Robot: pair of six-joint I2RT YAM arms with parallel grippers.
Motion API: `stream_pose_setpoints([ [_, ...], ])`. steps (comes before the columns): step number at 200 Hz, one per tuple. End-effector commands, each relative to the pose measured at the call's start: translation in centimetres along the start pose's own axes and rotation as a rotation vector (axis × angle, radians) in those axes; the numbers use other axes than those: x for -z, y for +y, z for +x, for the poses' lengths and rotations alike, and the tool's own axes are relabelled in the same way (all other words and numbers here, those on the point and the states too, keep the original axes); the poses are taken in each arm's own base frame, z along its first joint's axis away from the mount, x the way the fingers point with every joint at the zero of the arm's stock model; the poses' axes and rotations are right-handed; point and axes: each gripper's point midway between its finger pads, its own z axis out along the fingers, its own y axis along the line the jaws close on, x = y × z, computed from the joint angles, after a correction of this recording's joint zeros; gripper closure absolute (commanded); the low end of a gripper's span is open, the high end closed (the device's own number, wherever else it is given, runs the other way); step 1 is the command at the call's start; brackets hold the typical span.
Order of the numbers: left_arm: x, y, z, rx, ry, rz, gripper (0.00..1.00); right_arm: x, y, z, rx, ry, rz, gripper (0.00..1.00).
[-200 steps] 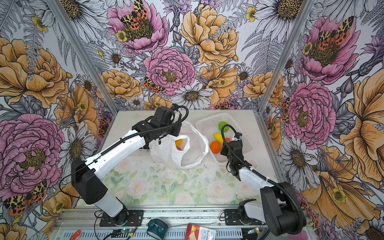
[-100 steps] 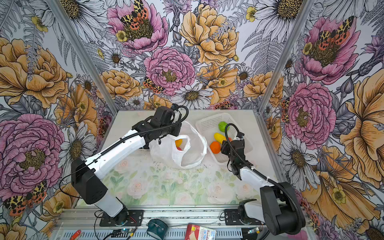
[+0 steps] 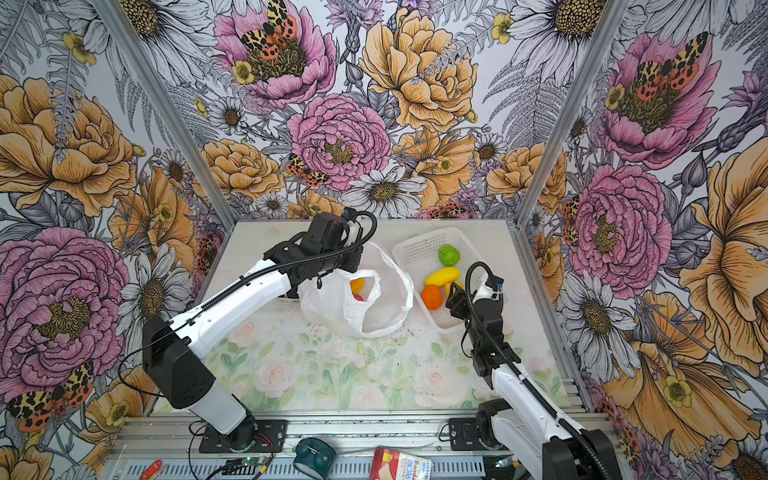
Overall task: Untie the knot of the plastic bag and take out the fruit
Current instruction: 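Move the right gripper back to the bag opening, then reach the open right gripper down into the bag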
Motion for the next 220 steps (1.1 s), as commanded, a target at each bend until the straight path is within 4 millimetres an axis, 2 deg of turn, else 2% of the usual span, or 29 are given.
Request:
stream_pose_setpoints([
  [1, 1.1, 0.2, -1.3, 0.025, -0.035, 0.006, 1.0, 1.5, 2.1, -1.6, 0.034, -0.068, -0.116, 0.29],
  [32, 0.7, 0.1, -1.1, 0.024, -0.026, 0.009, 1.0, 4.0, 5.6, -2.5, 0.095, -0.115, -0.296, 0.4],
  [64, 0.6, 0.0, -1.1, 0.024, -0.024, 0.009, 1.0, 6.6, 10.0, -2.3, 0.19, -0.139, -0.494, 0.45],
  [91, 0.6, 0.1, -1.1, 0.022, -0.023, 0.005, 1.0, 8.8, 14.5, -0.6, 0.3, -0.113, -0.684, 0.47],
  [116, 0.6, 0.1, -1.1, 0.021, -0.024, 0.005, 1.0, 10.0, 18.1, 2.0, 0.413, -0.057, -0.82, 0.51],
  [138, 0.8, 0.1, -1.2, 0.023, -0.027, 0.007, 1.0, 10.3, 20.3, 4.3, 0.504, 0.002, -0.886, 0.61],
  [162, 0.9, 0.0, -1.3, 0.022, -0.029, 0.012, 1.0, 9.6, 21.7, 6.2, 0.564, 0.068, -0.906, 0.74],
  [195, 1.3, 0.0, -1.5, 0.026, -0.038, 0.014, 1.0, 6.8, 21.6, 8.1, 0.605, 0.126, -0.836, 0.84],
  [210, 1.5, 0.1, -1.6, 0.025, -0.043, 0.012, 1.0, 5.7, 21.2, 8.1, 0.619, 0.146, -0.771, 0.92],
  [220, 1.6, 0.1, -1.7, 0.025, -0.046, 0.012, 1.0, 5.5, 20.8, 7.7, 0.619, 0.14, -0.739, 0.92],
])
